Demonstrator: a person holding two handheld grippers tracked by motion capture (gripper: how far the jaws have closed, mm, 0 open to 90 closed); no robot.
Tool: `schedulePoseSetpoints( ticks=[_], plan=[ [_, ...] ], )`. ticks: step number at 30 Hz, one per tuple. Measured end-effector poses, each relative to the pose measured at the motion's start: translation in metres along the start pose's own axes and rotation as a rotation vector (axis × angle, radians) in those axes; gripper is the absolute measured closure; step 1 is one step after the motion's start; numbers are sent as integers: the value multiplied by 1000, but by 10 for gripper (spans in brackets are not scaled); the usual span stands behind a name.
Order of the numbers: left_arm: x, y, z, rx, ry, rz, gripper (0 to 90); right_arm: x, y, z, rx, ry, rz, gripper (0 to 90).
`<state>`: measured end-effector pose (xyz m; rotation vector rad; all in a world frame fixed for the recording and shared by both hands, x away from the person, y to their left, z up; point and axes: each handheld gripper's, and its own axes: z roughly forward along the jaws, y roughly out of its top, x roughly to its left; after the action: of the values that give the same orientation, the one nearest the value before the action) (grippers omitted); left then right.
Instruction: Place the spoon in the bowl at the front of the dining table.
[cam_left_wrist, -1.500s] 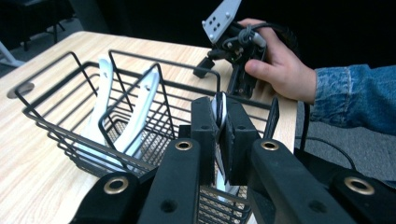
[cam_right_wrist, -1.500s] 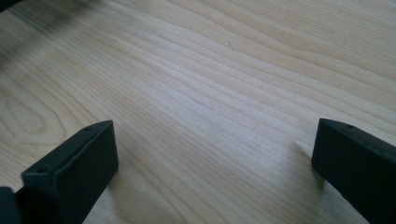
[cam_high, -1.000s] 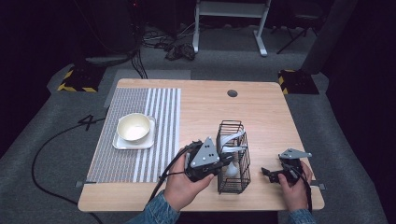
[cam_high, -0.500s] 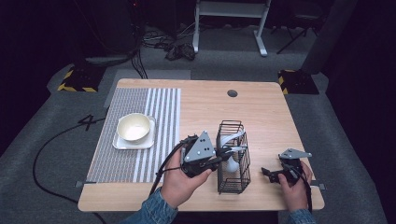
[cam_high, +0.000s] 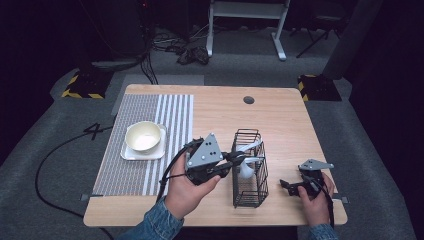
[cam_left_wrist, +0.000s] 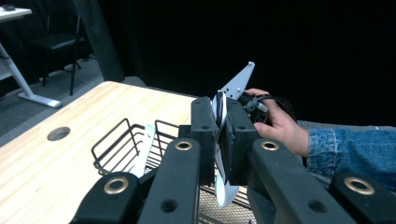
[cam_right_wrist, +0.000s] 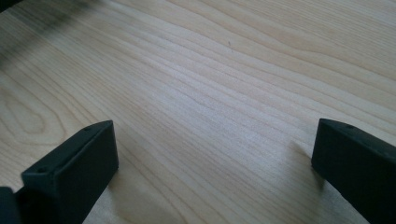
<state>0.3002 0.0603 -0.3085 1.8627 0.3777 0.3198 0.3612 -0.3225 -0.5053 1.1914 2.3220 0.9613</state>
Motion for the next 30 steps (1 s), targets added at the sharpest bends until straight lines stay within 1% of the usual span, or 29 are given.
schedulePoseSetpoints(
  ticks=[5, 13, 17, 22, 23, 24, 30],
  plan=[
    [5, 2, -6, -8, 22, 0, 847, 0, 0, 0, 0, 0, 0, 2],
    [16, -1, -16, -8, 71, -6, 847, 0, 0, 0, 0, 0, 0, 2],
    [22, -3, -22, 0, 112, -6, 848, 0, 0, 0, 0, -1, 0, 2],
    [30, -5, -31, -2, 152, -13, 848, 0, 0, 0, 0, -1, 0, 3],
    [30, -5, -31, -2, 152, -13, 848, 0, 0, 0, -1, -1, 0, 3],
    [34, -5, -35, 0, 171, -12, 848, 0, 0, 0, -1, -1, 0, 3],
    [43, -6, -51, -4, 231, -20, 848, 0, 0, 0, 0, -1, 0, 3]
  ],
)
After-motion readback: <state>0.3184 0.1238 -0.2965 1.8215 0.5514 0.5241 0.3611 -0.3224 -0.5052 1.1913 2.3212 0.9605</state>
